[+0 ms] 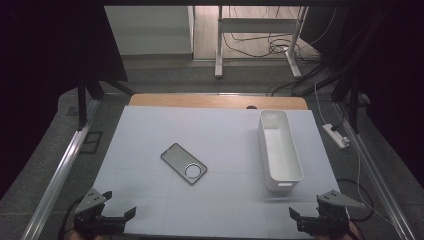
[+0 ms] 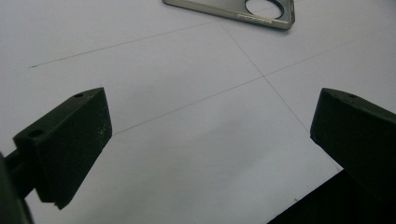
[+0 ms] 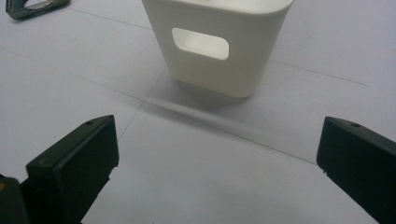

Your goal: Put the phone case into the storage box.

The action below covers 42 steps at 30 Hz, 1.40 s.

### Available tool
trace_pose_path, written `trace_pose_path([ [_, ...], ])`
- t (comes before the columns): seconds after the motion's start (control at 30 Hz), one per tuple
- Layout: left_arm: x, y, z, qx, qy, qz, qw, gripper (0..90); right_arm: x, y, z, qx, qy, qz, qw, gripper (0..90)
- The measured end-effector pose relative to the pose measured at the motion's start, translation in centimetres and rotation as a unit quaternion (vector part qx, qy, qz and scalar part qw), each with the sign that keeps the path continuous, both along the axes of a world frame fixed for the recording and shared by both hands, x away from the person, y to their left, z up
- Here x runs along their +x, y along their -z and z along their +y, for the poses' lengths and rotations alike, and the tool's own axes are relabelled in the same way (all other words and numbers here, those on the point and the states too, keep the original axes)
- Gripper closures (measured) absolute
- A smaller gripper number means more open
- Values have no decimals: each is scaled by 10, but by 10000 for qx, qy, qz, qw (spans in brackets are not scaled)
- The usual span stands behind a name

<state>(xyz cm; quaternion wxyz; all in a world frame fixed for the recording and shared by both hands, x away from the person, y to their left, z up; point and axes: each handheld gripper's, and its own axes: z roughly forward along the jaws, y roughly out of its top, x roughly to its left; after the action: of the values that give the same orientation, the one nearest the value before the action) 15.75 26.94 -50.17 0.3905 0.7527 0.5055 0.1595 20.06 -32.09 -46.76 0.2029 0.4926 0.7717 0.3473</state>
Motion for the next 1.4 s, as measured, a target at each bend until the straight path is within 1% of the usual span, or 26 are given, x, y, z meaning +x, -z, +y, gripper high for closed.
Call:
trace_pose_path([
  [0.17, -1, 0, 1, -18, -30, -1, 10000, 0, 0, 0, 1, -35, -33, -13, 10000, 0],
  [0.33, -1, 0, 1, 23, -74, 22, 10000, 0, 1, 0, 3, -92, -115, -4, 9999, 0],
  [0.43, 0, 0, 1, -2, -114, 41, 9999, 1, 1, 0, 3, -91, -118, -10, 9999, 0],
  [0.53, 0, 0, 1, 1, -111, 33, 9999, 1, 1, 1, 3, -94, -136, 11, 9999, 0],
  [0.67, 1, 0, 1, 20, -98, 74, 9999, 1, 1, 1, 4, -134, -136, 29, 9998, 0],
  [0.8, 2, 0, -1, 83, -74, 137, 9998, 2, 1, 1, 4, -122, -125, 50, 9998, 0],
  [0.93, 4, 0, -1, 18, -58, 134, 9999, 2, 2, 1, 4, -138, -121, 69, 9998, 0],
  [1.0, 7, -2, -1, -44, -8, 116, 9999, 2, 2, 1, 4, -151, -139, 53, 9998, 0],
  [1.03, 8, -3, -1, -32, -9, 88, 10000, 2, 1, 1, 4, -163, -162, 45, 9997, 0],
  [1.13, 11, -5, -3, 20, 109, 77, 9999, 2, 1, 1, 5, -189, -177, 40, 9997, 0],
  [1.17, 13, -5, -3, -3, 143, 91, 9999, 2, 1, 1, 5, -190, -170, 44, 9997, 0],
  [1.2, 16, -4, -4, -61, 195, 159, 9997, 2, 2, 1, 5, -189, -161, 51, 9997, 0],
  [1.23, 16, -4, -4, -61, 195, 159, 9997, 2, 2, 1, 5, -183, -153, 48, 9997, 0],
  [1.3, 21, -2, -5, -70, 275, 245, 9993, 2, 2, 1, 5, -177, -149, 51, 9997, 0],
  [1.4, 27, 0, -6, -50, 368, 309, 9988, 2, 2, 1, 5, -173, -159, 46, 9997, 0],
])
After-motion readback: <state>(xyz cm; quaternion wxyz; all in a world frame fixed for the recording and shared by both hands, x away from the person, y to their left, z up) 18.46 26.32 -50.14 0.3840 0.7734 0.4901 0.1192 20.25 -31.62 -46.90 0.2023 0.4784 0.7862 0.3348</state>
